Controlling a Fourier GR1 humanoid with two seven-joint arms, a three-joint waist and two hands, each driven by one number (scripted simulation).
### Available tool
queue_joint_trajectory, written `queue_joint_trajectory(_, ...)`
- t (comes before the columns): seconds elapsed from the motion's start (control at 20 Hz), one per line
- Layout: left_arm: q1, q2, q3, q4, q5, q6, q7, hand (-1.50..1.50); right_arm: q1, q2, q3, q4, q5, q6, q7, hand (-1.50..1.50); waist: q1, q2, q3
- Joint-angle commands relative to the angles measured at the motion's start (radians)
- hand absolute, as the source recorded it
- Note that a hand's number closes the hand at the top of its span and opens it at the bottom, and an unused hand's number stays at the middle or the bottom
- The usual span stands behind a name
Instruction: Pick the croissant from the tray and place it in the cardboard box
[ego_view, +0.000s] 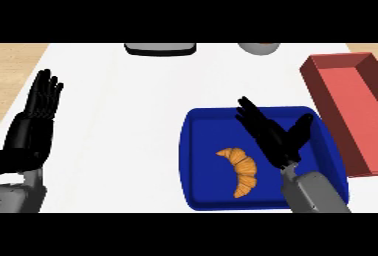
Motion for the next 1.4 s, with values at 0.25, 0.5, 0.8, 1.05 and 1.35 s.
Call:
queue_joint_trajectory(0.25,-0.019,0.122,-0.11,-0.003,-0.101,-0.134,0.048,0.0,-0.251,-0.281,-0.204,-0.288,0.106,0.061,-0.147,-1.5,-0.074,-0.022,-0.004)
queue_joint_trajectory(0.5,-0.047,0.093,-0.155,0.029,-0.088,-0.197,0.055,0.0,-0.072,-0.467,-0.188,-0.222,0.338,0.14,-0.372,-1.5,-0.047,0.005,-0.002)
queue_joint_trajectory(0.8,-0.054,0.072,-0.146,0.073,-0.087,-0.217,0.037,0.0,-0.009,-0.549,-0.141,-0.249,0.556,0.153,-0.634,-1.5,-0.026,0.005,-0.003)
queue_joint_trajectory(1.05,-0.097,0.077,-0.147,0.035,-0.104,-0.23,0.087,0.0,-0.055,-0.574,-0.023,-0.327,0.737,0.151,-0.472,-1.5,-0.01,0.002,-0.005)
queue_joint_trajectory(1.35,-0.105,0.05,-0.154,0.068,-0.121,-0.229,0.072,0.0,-0.099,-0.643,0.117,-0.499,0.9,0.285,-0.254,-1.5,-0.012,0.001,-0.006)
